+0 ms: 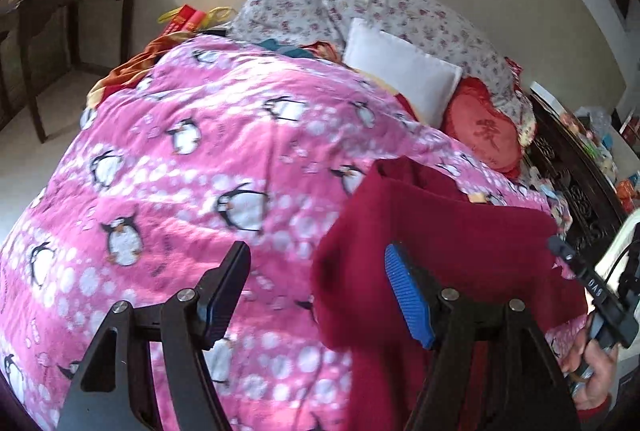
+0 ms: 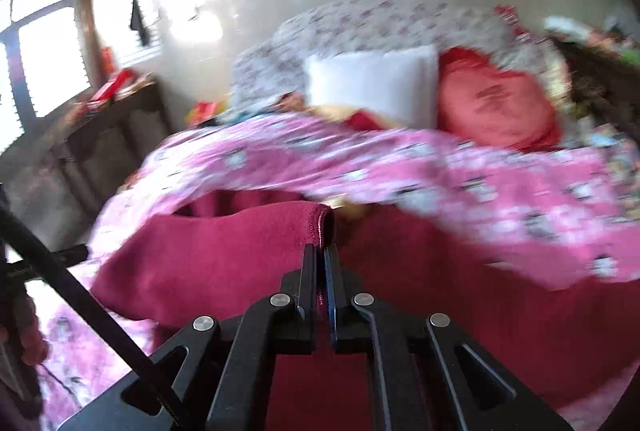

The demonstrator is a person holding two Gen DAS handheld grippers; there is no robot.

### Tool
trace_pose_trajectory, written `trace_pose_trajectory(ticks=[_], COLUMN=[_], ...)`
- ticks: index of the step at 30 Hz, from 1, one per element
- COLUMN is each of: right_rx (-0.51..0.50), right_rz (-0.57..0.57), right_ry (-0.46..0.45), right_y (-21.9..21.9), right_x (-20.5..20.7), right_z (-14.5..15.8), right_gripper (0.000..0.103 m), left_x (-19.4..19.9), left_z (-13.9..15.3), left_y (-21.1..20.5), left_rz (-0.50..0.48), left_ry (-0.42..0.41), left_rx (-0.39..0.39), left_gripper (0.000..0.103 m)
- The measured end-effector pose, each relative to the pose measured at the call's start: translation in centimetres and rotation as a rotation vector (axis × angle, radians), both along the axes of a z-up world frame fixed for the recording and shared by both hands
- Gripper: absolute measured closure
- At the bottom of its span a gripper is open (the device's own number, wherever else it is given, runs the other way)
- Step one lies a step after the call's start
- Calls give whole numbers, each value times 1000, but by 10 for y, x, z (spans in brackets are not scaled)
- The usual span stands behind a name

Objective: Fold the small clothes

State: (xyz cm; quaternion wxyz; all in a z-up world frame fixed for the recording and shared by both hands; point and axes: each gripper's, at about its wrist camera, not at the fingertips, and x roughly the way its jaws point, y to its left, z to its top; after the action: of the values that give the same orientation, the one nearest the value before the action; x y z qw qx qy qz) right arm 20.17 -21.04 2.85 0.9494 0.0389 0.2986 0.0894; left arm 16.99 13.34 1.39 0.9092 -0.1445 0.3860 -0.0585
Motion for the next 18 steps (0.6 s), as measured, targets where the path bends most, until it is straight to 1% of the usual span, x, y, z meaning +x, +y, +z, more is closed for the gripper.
trace_pose_trajectory(ticks=[1, 3, 6, 8, 10, 14, 16, 18], right_rx=[-28, -55, -66, -49, -60, -66, -71, -75], right_rz=[-46, -117, -197, -200, -203, -185, -179, -179], right_ry=[-7, 11, 55, 124, 154, 123, 109, 142], right_y=[-14, -39, -69, -81, -85, -85, -85, -84], right_x=[-6, -10, -7, -1, 2, -8, -12, -11], right_z=[3, 1, -12, -32, -41, -35, -30, -29], right_gripper=[99, 99, 99, 99, 99, 99, 99, 99], left_x=[2, 8, 17, 21, 23, 29, 35, 42], left_z=[-1, -6, -21, -30, -34, -25, -22, -20], left_y=[-7, -23, -45, -56, -63, -70, -70, -69], left_rz=[-9, -25, -40, -55, -68, -87, -103, -98], left_ry=[-1, 6, 35, 56, 64, 38, 40, 39], left_rx=[15, 53, 92, 100, 105, 145, 144, 130], left_gripper=[34, 34, 34, 34, 34, 33, 31, 27])
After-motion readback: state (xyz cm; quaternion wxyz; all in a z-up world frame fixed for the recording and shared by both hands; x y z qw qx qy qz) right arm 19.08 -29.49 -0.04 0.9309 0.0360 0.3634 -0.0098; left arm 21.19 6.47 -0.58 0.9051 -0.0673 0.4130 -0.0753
